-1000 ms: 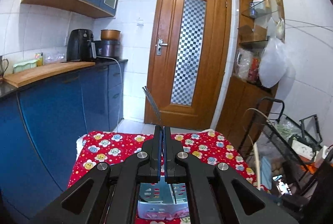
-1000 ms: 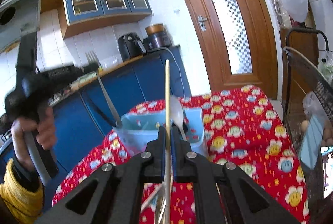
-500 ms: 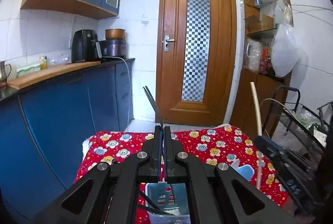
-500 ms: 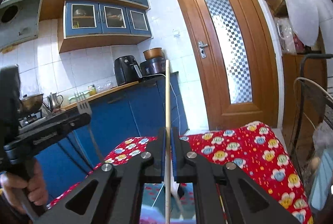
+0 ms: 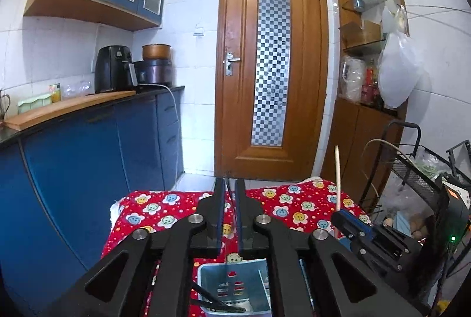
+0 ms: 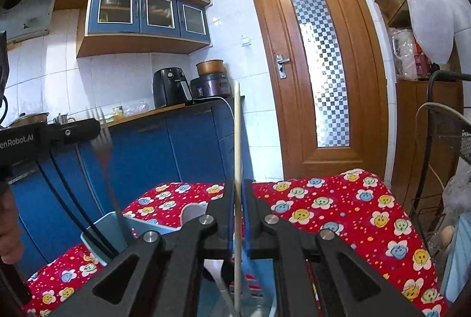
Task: Organize utensils
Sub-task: 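Carry fork and chopstick over the blue box and open both grippers to drop them, then move the left gripper to another silver fork and close on it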
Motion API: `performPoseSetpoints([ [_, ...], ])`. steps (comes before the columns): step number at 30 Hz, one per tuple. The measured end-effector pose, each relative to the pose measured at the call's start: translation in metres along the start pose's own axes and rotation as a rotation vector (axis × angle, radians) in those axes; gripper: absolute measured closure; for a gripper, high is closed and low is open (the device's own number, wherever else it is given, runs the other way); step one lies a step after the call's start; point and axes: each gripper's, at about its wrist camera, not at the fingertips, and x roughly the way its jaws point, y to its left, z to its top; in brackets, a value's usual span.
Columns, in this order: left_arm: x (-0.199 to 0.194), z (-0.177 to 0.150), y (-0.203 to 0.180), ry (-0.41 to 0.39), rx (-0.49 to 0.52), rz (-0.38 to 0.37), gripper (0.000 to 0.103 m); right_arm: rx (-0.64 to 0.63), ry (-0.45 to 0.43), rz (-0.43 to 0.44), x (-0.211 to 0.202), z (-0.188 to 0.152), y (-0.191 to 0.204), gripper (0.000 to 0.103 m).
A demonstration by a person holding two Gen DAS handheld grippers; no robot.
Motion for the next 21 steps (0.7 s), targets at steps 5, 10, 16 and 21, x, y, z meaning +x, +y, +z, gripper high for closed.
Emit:
performPoseSetpoints([
  [5,-0.004,0.000,-0.001,0.009,-0.014,-0.022,0.084,0.005,0.005,0.008,-0.007,0.002,0.003,0.085],
  [10,-0.011,0.003,0.000,0.010,-0.027,-0.034,0.083,0.013,0.000,0.012,-0.019,0.009,0.005,0.084],
  [16,-0.027,0.006,-0.001,0.002,-0.022,-0.052,0.082,0.050,-0.011,0.027,-0.042,0.018,0.005,0.082],
  [21,-0.048,0.008,0.000,-0.004,-0.015,-0.055,0.074,0.062,-0.005,0.042,-0.065,0.025,0.008,0.082],
])
